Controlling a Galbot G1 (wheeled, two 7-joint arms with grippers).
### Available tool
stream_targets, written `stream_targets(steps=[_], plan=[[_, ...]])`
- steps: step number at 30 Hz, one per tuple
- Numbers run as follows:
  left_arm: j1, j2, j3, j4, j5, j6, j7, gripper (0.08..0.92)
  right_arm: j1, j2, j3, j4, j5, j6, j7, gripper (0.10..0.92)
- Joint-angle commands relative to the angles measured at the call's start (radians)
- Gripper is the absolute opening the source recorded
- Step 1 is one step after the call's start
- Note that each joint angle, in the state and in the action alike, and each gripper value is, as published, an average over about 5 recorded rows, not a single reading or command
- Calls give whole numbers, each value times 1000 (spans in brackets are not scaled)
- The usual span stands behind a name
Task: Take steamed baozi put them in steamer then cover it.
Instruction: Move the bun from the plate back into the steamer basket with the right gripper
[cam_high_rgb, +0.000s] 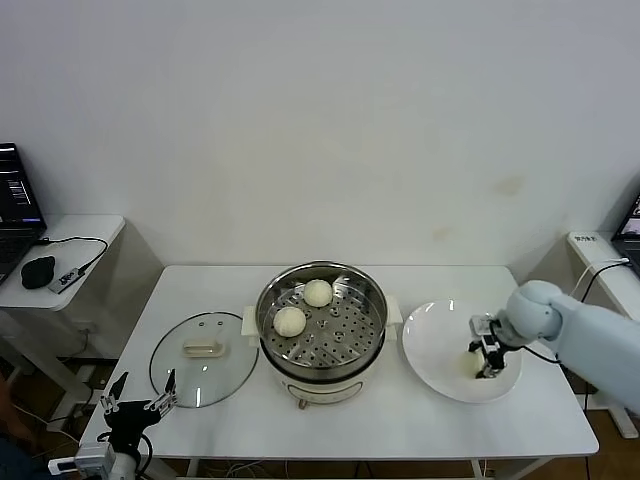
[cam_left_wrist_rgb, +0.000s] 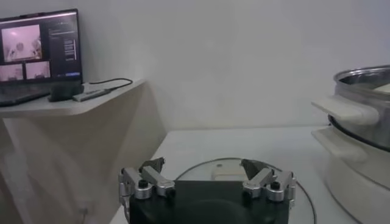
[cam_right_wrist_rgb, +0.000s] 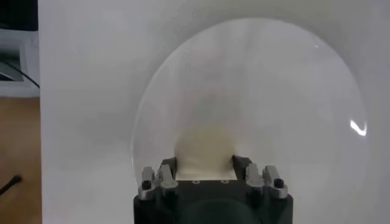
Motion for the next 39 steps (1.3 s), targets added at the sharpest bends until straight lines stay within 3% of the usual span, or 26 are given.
stream_targets(steps=[1, 13, 24, 39], plan=[[0, 2, 1, -4, -1, 1, 0, 823, 262, -34, -53, 31, 103, -4, -47, 592], [-6, 9, 10, -15, -2, 2, 0, 823, 715, 146, -328, 65, 298, -20, 2, 594], [-4, 5, -6, -15, -9, 2, 0, 823, 741, 390, -412, 93, 419, 20, 115, 594], [2, -14, -30, -21, -11, 3, 2, 823, 626, 556, -539, 86, 249, 302, 167, 594]])
